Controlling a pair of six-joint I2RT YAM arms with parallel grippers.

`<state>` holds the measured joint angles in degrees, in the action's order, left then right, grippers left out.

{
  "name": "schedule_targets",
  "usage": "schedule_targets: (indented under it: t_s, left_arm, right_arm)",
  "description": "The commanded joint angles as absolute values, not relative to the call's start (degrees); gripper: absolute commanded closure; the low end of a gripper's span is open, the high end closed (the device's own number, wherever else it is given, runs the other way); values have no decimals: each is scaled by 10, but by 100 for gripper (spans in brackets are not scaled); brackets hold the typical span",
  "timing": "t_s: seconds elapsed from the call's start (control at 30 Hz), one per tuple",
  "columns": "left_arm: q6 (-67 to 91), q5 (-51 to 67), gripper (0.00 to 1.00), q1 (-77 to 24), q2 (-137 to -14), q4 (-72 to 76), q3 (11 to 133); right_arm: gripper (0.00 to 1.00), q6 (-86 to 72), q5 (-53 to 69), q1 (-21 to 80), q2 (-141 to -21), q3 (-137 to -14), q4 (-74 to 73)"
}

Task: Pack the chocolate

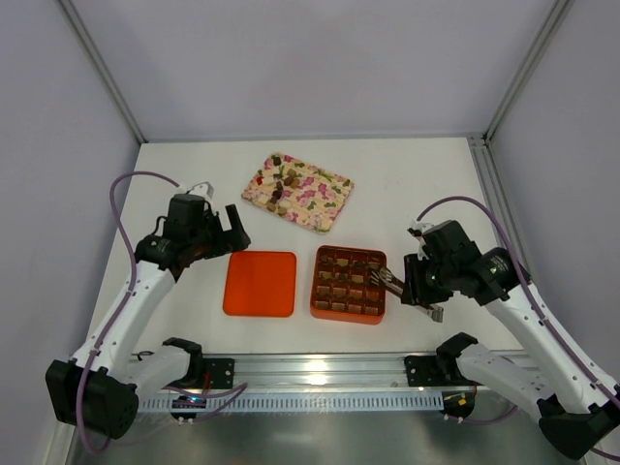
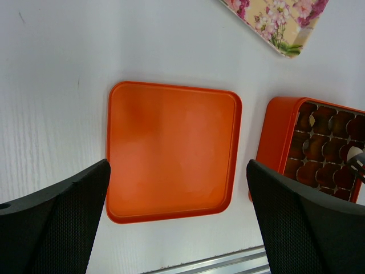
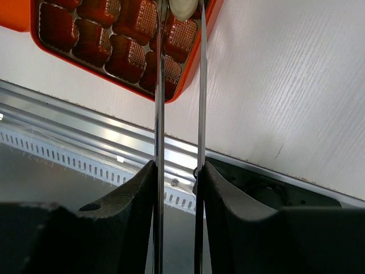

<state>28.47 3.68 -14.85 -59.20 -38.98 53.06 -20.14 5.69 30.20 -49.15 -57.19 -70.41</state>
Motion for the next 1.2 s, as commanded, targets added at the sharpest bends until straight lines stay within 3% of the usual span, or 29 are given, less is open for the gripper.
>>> schedule_targets:
  t_s: [0.0, 0.53, 0.7, 0.93, 1.17]
  left_arm:
    - [284, 32, 0, -145, -592, -379, 540]
    - [285, 32, 0, -146, -593, -378, 541]
    - [283, 28, 0, -146, -593, -378, 542]
    - [285, 40, 0, -146, -596, -378, 541]
    - [284, 39, 0, -145, -586, -377, 541]
  right_arm:
    - [61, -204, 58, 301, -490, -576, -686]
    - [59, -214, 17, 301, -502, -621, -681]
    - [54, -181, -27, 252, -598, -704, -657]
    - [54, -145, 32, 113, -755, -810, -556]
    - [55, -154, 20, 52, -909, -858, -462]
